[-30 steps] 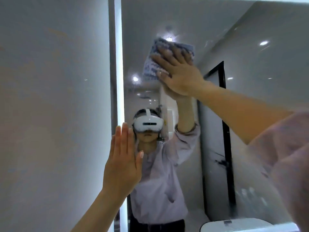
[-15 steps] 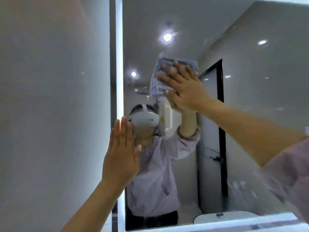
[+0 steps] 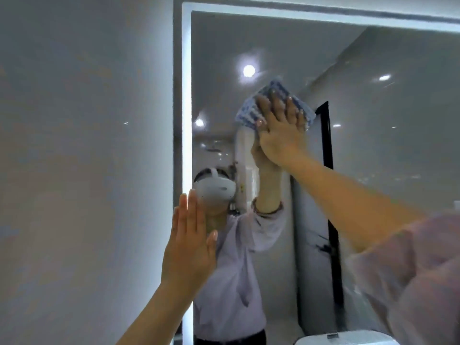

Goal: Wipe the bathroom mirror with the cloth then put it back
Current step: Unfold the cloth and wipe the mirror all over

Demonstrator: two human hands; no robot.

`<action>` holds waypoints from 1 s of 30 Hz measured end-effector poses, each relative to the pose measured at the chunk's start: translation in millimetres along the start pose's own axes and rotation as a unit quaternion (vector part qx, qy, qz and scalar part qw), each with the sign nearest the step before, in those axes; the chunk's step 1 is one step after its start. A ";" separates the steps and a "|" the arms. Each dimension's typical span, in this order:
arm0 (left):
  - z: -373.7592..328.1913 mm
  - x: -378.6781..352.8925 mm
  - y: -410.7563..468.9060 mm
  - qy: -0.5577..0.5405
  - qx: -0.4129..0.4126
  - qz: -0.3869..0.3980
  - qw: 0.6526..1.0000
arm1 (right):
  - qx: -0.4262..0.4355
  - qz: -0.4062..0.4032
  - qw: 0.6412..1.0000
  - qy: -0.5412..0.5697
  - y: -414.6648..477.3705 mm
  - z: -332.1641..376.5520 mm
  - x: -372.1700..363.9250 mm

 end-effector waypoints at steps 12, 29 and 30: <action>-2.2 9.0 2.4 0.010 -0.050 -0.009 0.999 | 0.040 0.038 0.996 -0.073 -53.1 -49.0 18.1; -16.2 34.7 4.4 0.140 -0.050 0.131 0.980 | 0.046 0.148 0.984 -0.085 -94.9 -115.3 44.5; -21.7 39.5 5.6 0.129 -0.037 0.118 0.984 | 0.035 0.147 0.985 -0.082 -94.0 -122.1 44.0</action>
Point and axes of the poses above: each hand's wrist, its own y-axis towards the middle knuckle, its own x-axis out of the back of the hand, z = x × y, the point moved 1 cm from there along y, towards the middle knuckle, and after that the axes turned 1 degree about -x, right-handed, at the moved point
